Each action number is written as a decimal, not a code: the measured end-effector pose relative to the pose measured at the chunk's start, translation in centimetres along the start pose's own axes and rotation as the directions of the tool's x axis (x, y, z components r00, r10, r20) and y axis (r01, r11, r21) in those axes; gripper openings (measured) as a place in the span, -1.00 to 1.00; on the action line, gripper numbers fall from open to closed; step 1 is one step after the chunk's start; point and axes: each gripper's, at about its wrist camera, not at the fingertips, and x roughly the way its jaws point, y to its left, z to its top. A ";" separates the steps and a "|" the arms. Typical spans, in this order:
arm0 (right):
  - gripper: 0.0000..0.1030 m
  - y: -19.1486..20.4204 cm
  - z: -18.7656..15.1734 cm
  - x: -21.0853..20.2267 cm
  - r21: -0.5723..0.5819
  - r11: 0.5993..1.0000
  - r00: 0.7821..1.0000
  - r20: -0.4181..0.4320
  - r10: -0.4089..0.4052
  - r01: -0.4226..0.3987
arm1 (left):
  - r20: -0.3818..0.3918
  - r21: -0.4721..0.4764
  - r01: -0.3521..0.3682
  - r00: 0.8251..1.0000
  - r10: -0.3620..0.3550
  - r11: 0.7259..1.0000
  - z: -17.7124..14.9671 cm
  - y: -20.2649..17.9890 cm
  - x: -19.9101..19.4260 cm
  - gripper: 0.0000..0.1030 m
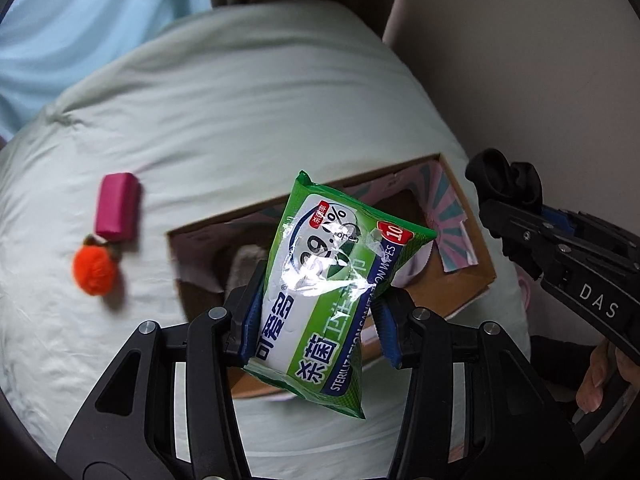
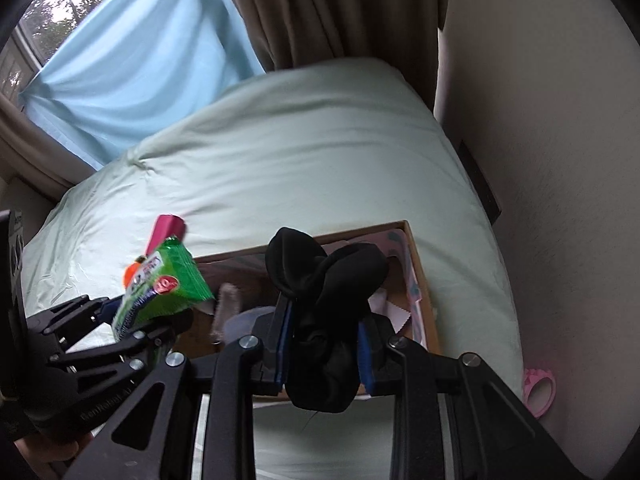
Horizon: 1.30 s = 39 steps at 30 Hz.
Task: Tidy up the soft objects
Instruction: 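Carry the wipes packet and scrunchie over the box and release them inside, then withdraw both open tools from the box toward the pompom and pouch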
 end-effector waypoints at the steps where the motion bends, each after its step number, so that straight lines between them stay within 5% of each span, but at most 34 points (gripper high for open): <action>1: -0.51 -0.4 0.1 0.8 0.008 1.000 1.000 -0.015 0.006 -0.006 | -0.015 0.005 -0.004 1.000 0.004 1.000 0.3 -0.3 0.9 -0.15; 13: -0.49 -4.0 0.1 9.7 0.099 0.994 0.983 -0.171 0.069 -0.053 | -0.172 0.058 -0.036 0.984 0.046 0.998 1.6 -1.5 10.1 -0.15; 14: -0.27 -4.2 0.2 9.9 0.110 0.992 0.981 -0.177 0.077 -0.058 | -0.167 0.076 -0.045 0.984 0.057 0.996 1.6 -1.8 10.2 -0.09; 15: 0.20 -4.4 0.4 10.2 0.123 0.990 0.980 -0.181 0.084 -0.062 | -0.169 0.096 -0.055 0.983 0.071 0.994 1.6 -1.9 10.3 0.15; 17: 0.80 -4.7 0.6 10.4 0.141 0.988 0.981 -0.170 0.094 -0.070 | -0.170 0.140 -0.101 0.978 0.124 0.985 1.4 -2.2 10.3 0.90; 19: 0.92 -4.8 0.8 10.6 0.158 0.982 0.977 -0.168 0.128 -0.101 | -0.142 0.157 -0.119 0.980 0.142 0.980 1.0 -2.1 9.7 0.99; 30: 0.93 -4.7 0.1 9.2 0.133 0.986 0.984 -0.136 0.116 -0.098 | -0.156 0.102 -0.090 0.982 0.106 0.991 -0.4 -1.3 7.1 0.99; 39: 0.93 -2.7 0.3 4.8 0.091 0.991 0.988 -0.105 0.110 -0.101 | -0.067 0.081 -0.102 0.992 0.108 0.991 -0.9 -0.4 1.5 0.99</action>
